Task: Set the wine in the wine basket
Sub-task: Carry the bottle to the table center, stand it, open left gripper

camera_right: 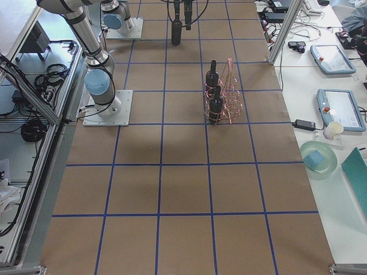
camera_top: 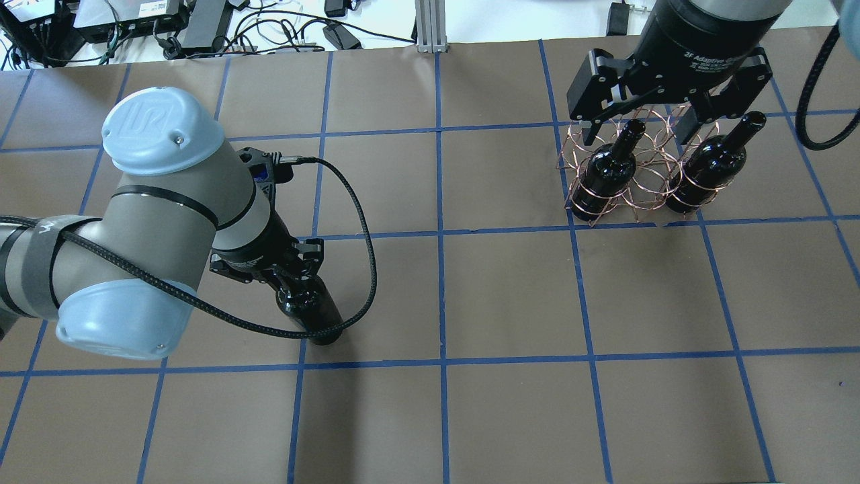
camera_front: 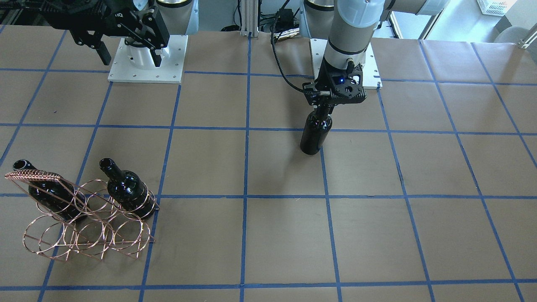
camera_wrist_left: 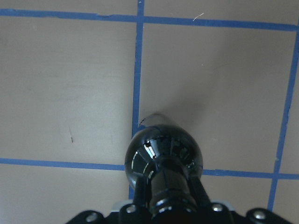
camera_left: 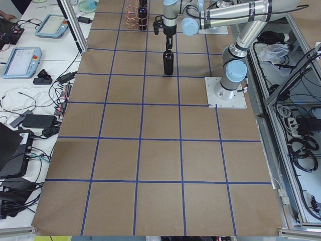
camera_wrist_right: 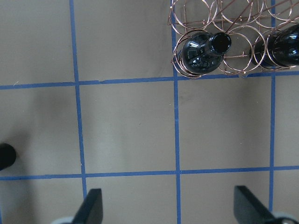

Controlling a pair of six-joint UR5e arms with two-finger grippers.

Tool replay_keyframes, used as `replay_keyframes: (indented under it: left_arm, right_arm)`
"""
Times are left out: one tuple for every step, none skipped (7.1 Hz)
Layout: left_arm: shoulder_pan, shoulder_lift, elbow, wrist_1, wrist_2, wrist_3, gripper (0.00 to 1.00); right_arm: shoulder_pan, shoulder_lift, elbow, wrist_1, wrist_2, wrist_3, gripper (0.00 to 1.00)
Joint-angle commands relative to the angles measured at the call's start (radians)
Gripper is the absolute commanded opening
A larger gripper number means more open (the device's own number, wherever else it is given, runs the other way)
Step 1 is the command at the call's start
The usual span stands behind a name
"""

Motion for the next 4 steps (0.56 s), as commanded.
replay_keyframes:
  left_arm:
    - [0.000,-0.002,0.024,-0.016,0.000,0.001,0.85]
    - [0.000,-0.002,0.035,-0.016,0.000,0.003,0.95]
    - [0.008,-0.005,0.085,-0.031,0.000,0.007,1.00]
    - [0.024,-0.012,0.198,-0.127,0.002,0.009,1.00]
  right_arm:
    - [0.004,-0.003,0.019,-0.009,0.006,0.022,1.00]
    - [0.010,-0.012,0.029,-0.017,0.004,0.047,1.00]
    - [0.010,-0.013,0.031,-0.012,0.006,0.049,1.00]
    - [0.010,-0.008,0.030,-0.009,0.009,0.043,1.00]
